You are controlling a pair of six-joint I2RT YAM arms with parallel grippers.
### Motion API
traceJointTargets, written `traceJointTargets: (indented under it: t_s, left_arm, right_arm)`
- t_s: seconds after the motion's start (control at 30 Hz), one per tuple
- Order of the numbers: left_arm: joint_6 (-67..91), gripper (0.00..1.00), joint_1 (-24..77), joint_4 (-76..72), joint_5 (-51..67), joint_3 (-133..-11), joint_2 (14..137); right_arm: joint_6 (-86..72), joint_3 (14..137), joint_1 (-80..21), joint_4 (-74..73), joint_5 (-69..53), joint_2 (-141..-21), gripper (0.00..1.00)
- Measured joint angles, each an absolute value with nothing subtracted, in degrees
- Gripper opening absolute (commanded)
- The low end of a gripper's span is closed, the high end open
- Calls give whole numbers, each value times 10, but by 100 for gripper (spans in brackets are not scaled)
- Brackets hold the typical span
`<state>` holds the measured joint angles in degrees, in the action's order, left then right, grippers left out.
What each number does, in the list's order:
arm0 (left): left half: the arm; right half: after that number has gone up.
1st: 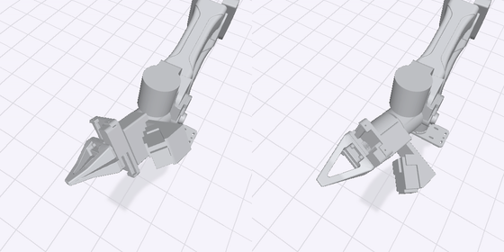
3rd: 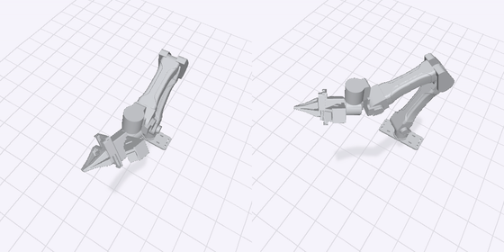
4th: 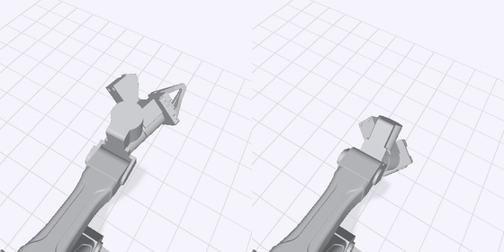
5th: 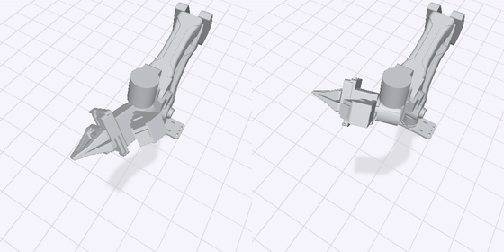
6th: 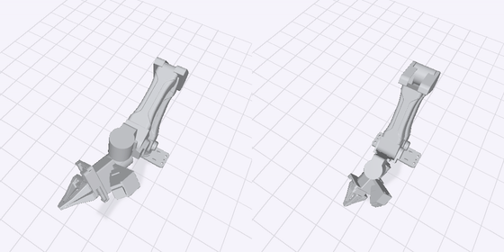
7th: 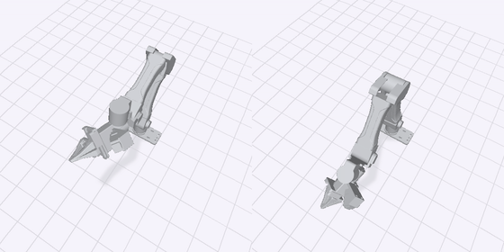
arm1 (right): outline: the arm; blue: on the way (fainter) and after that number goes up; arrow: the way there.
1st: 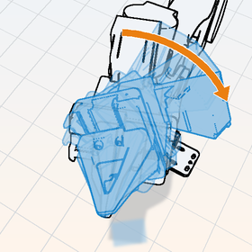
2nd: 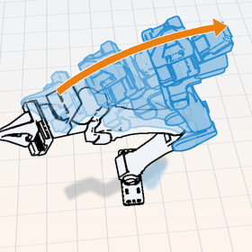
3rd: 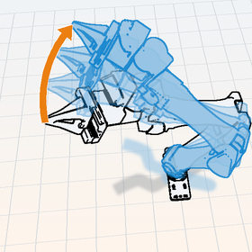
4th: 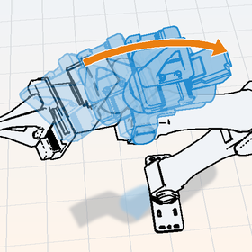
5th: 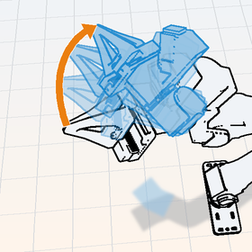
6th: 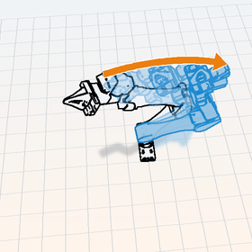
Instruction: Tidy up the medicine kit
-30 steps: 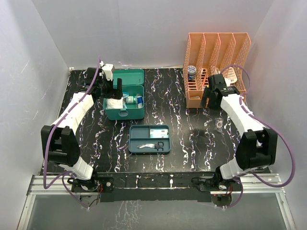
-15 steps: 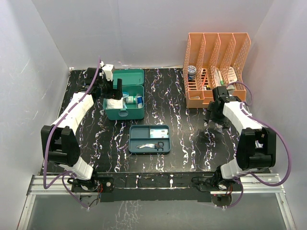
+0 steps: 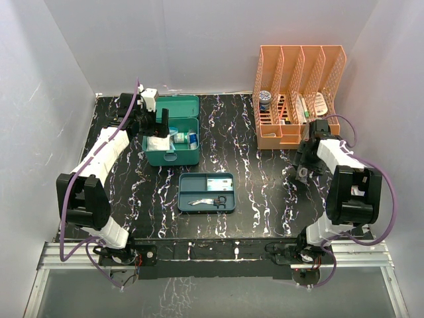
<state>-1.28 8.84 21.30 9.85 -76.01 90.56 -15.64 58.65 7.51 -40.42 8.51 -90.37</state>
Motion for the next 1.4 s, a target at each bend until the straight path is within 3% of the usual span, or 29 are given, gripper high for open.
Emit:
traceJointTargets:
  t_s: [0.4, 0.6, 1.17, 1.27, 1.4]
  left_arm:
    - [-15, 99, 88, 215, 99, -763, 906]
    - [-15, 99, 88, 215, 99, -763, 906]
    - [-17, 99, 88, 215, 99, -763, 906]
    - [-17, 99, 88, 215, 99, -763, 906]
    - [-17, 99, 88, 216, 98, -763, 906]
  right_arm:
    - [-128, 583, 86, -385, 50, -942, 49]
    - [-118, 582, 88, -383, 49, -943, 26]
    - [-120, 569, 90, -374, 57, -943, 29]
    - [-121, 568, 90, -374, 62, -947, 24]
    - [-122, 568, 90, -378, 72, -955, 10]
